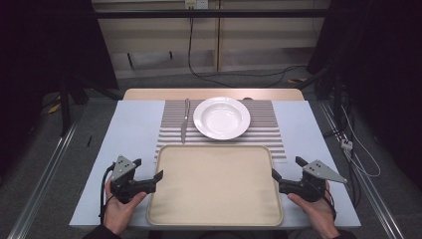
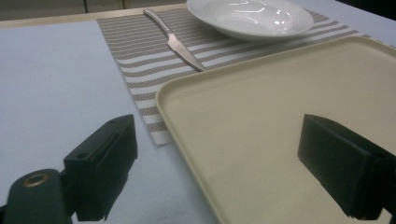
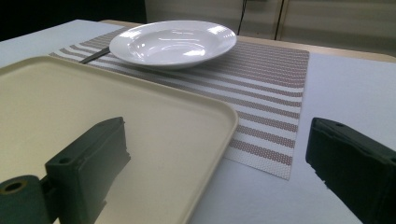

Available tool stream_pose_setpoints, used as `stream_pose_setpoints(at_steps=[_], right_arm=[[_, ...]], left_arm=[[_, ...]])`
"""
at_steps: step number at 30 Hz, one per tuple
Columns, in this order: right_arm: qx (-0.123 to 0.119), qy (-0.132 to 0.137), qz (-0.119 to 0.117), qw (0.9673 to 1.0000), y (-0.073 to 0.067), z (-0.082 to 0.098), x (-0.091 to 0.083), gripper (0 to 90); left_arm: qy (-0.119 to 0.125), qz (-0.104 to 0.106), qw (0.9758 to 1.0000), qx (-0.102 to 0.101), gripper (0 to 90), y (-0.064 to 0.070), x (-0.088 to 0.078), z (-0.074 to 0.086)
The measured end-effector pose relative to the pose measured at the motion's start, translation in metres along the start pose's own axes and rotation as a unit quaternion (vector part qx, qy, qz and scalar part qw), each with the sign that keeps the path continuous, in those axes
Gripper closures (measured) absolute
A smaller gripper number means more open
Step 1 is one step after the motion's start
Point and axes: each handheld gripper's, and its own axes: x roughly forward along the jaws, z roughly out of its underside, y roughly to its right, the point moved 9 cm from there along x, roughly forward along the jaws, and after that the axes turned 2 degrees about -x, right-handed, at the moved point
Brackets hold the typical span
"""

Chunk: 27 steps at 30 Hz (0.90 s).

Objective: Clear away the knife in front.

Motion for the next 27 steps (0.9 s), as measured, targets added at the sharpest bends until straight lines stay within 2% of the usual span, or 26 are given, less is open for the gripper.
stream_pose_setpoints(at_steps=[2, 10, 13, 15, 18, 19, 21, 23, 24, 27], right_arm=[[0.003, -0.001, 0.001, 1.0, 0.001, 0.0, 0.0, 5.5], [0.004, -0.003, -0.002, 1.0, 0.0, 0.001, 0.0, 5.5], [0.003, -0.004, -0.003, 1.0, 0.0, 0.001, 0.001, 5.5], [0.002, -0.008, 0.0, 1.0, 0.001, 0.002, 0.001, 6.1], [0.004, -0.007, -0.001, 1.0, 0.001, 0.002, 0.002, 6.1], [0.005, -0.007, -0.003, 1.0, 0.001, 0.002, 0.001, 6.1], [0.006, -0.007, -0.004, 1.0, 0.0, 0.002, 0.001, 6.1], [0.006, -0.007, -0.004, 0.9999, 0.0, 0.002, 0.002, 6.0], [0.008, -0.01, -0.003, 0.9999, 0.0, 0.003, 0.002, 6.0], [0.008, -0.012, -0.005, 0.9999, -0.001, 0.003, 0.003, 6.1]], left_arm=[[-0.005, -0.008, 0.9999, 0.008, 9.4, -0.001, 0.001, 0.001], [-0.003, -0.004, 1.0, -0.006, 10.1, -0.002, 0.005, -0.006], [-0.016, 0.014, 0.9997, -0.008, 9.8, 0.001, 0.007, -0.007], [-0.026, 0.014, 0.9995, -0.005, 12.1, 0.0, 0.008, -0.009], [-0.027, 0.026, 0.9989, -0.027, 11.1, -0.001, 0.01, -0.013], [-0.028, 0.026, 0.999, -0.024, 11.0, -0.001, 0.011, -0.014], [-0.036, 0.025, 0.999, -0.003, 11.9, -0.001, 0.012, -0.017], [-0.041, 0.034, 0.9986, -0.008, 15.2, -0.001, 0.014, -0.021], [-0.042, 0.03, 0.9987, -0.007, 13.8, -0.003, 0.015, -0.023], [-0.038, 0.021, 0.999, 0.01, 15.2, -0.006, 0.02, -0.031]])
